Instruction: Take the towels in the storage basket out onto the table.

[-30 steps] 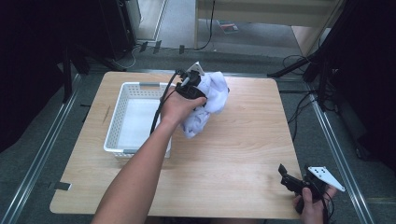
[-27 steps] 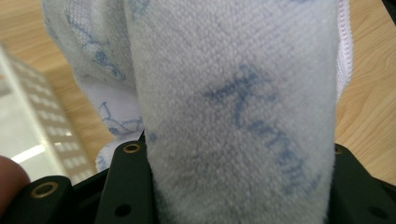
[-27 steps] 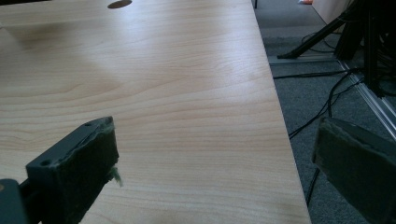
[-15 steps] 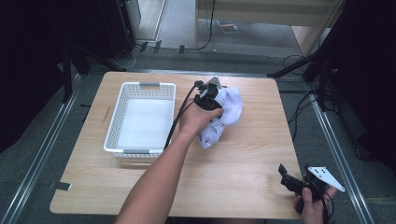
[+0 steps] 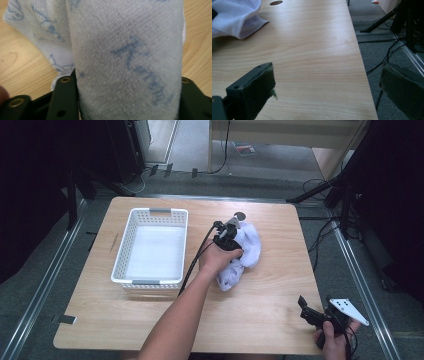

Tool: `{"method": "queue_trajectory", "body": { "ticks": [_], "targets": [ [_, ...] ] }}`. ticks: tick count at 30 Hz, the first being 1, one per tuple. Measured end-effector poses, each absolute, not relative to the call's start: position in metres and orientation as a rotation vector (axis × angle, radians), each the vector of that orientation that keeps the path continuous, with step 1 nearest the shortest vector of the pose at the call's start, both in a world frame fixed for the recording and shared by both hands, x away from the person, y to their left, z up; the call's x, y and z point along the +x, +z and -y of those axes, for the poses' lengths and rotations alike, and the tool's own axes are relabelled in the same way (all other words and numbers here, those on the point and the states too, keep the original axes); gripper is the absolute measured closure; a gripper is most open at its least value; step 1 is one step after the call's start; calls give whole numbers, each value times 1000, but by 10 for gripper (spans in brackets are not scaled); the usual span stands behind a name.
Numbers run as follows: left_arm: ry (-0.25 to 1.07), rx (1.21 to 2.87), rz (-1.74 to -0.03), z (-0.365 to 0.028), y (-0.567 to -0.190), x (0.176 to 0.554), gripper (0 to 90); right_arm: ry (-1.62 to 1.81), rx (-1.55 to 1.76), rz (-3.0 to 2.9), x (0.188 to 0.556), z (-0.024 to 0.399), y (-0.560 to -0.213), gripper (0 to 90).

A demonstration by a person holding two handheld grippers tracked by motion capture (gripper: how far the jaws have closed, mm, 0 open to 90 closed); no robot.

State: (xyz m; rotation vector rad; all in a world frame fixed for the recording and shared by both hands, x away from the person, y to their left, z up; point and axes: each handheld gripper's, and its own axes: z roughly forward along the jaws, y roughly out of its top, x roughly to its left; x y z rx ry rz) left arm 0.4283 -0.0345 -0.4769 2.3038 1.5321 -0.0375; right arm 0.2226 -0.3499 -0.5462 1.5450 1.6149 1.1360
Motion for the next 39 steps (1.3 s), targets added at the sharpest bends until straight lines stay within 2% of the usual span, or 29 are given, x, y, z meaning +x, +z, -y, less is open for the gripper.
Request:
{"method": "queue_trajectory", "body": {
  "ticks": [3,5,6,9,17,22,27,39],
  "targets": [
    [-57,2310,-1541,39,-483,426,308,1137,1545,-1614,223,350,-546,4],
    [-87,2306,-1538,40,-483,425,146,1139,1545,-1612,223,350,-546,4],
    [-95,2304,-1524,41,-481,424,96,1139,1547,-1611,222,350,-546,5],
    [-76,2292,-1510,38,-472,422,16,1138,1548,-1613,222,350,-546,5],
    [-32,2268,-1538,12,-451,421,0,1137,1548,-1610,223,350,-546,4],
    [40,2264,-1542,-14,-436,422,0,1134,1550,-1612,223,350,-546,5],
    [72,2208,-1594,-54,-416,424,0,1133,1560,-1612,223,350,-546,4],
    [153,2154,-1675,-122,-403,419,0,1128,1562,-1614,223,350,-546,4]
  ]
}}
